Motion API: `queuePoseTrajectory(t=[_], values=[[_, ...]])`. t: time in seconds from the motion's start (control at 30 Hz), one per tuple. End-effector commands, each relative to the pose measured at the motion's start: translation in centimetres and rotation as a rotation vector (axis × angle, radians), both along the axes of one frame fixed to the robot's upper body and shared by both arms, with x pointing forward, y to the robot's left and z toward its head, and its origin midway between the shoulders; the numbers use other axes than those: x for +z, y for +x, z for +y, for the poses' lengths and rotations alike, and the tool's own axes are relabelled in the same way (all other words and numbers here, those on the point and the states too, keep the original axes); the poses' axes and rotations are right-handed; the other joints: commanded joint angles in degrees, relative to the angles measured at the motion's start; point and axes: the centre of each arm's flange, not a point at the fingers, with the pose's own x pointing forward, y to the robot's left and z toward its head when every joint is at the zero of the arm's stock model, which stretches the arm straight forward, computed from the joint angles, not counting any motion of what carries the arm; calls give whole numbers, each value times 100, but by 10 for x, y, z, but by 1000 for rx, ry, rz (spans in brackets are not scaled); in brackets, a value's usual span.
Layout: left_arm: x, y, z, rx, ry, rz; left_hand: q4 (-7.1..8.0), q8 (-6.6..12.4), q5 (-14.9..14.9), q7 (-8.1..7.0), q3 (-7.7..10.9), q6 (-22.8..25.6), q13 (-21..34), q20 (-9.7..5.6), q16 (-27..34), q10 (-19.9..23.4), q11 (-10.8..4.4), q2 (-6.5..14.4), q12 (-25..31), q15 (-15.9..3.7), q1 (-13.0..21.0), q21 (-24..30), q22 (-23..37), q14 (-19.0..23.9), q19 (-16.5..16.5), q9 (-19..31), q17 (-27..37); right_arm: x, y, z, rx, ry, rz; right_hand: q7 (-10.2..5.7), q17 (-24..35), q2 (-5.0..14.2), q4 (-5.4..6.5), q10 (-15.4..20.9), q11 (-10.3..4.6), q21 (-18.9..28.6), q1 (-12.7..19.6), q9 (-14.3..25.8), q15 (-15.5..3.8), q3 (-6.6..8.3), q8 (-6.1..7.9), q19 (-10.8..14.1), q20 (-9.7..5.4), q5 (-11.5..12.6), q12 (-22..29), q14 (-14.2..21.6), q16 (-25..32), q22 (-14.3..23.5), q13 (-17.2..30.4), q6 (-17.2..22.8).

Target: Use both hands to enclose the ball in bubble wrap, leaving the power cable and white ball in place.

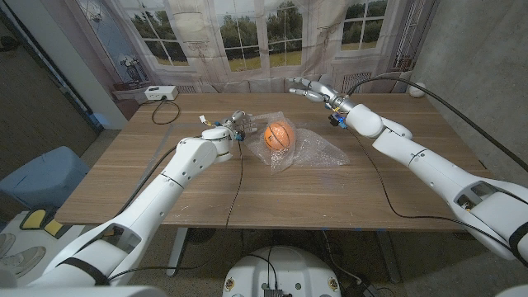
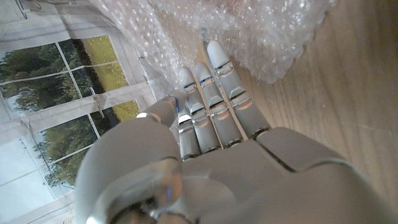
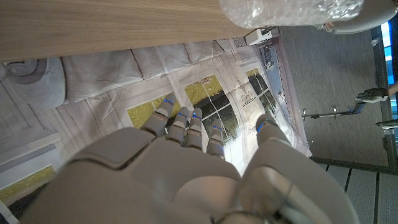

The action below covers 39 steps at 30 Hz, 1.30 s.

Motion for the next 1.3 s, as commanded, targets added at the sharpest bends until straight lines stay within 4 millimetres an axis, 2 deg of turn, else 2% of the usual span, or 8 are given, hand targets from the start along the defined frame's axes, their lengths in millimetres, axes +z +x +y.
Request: queuePoseTrajectory(t=[0.03,0.37,0.93,1.03,1.07,1.2,1.27,1.3], values=[[0,-48,24,292,130,20,-10,-46,15,380,109,386,-4,-24,40,247,-197,-1,36,26,90,68,19,97,100,28,-8,3,7,3,28,-1,1,0,15,2,31,28,35,28,-58,15,36,-17,-14,-22,-18,-3,-2,-4,20,13,17,2],[-8,-79,46,445,233,86,-21,-97,1,425,229,397,-2,-97,7,268,-153,-37,-2,-20,130,158,4,163,203,35,-18,5,4,5,43,2,-17,-9,17,-8,58,23,40,34,-118,14,14,-50,-30,-16,-63,1,-6,1,21,13,18,-29],[-3,-81,49,428,448,196,46,-166,-25,455,327,387,-2,-122,-58,236,9,-121,-91,79,7,227,-30,161,154,41,-4,1,-2,2,59,33,-48,-20,0,3,67,118,64,61,-151,13,-11,-62,-29,50,-86,17,26,138,57,12,18,-22],[-1,-79,48,382,489,195,167,-174,-75,454,164,374,6,-79,-54,183,216,-326,-143,124,-324,219,-48,129,1,51,24,0,-4,1,60,35,-55,-24,-1,4,71,128,66,70,-160,13,-11,-65,-28,73,-98,19,29,162,63,12,18,-17],[0,-78,48,363,498,192,243,-222,-111,423,-29,170,21,87,-34,148,415,-528,-170,280,-641,152,-56,128,-287,61,40,0,-5,1,59,37,-57,-17,-1,5,73,131,67,72,-164,13,-13,-66,-28,79,-98,19,29,181,69,12,18,-16],[7,-79,47,298,609,261,348,-287,-169,176,-548,-2013,90,748,-42,-234,971,-976,-278,583,-1476,-57,-77,-87,-1056,39,64,-1,-6,1,66,46,-67,-22,-1,6,81,149,61,77,-181,13,-25,-73,-25,95,-96,20,33,220,80,13,18,-6],[9,-76,49,188,648,314,462,-240,-226,109,-879,-3065,114,1220,-82,-902,1479,-1179,-311,1128,-2008,-268,-110,-686,-1458,18,76,0,-8,1,68,47,-74,-24,-1,7,87,155,62,83,-193,12,-42,-78,-25,112,-98,21,34,252,89,13,17,-4],[9,-74,50,147,655,339,530,-228,-240,131,-1004,-3459,111,1271,-77,-1249,1726,-1215,-311,1361,-2254,-375,-121,-936,-1590,8,74,0,-8,1,70,49,-77,-23,-1,7,89,158,66,84,-197,12,-45,-79,-26,115,-98,21,34,259,92,13,17,-5]])
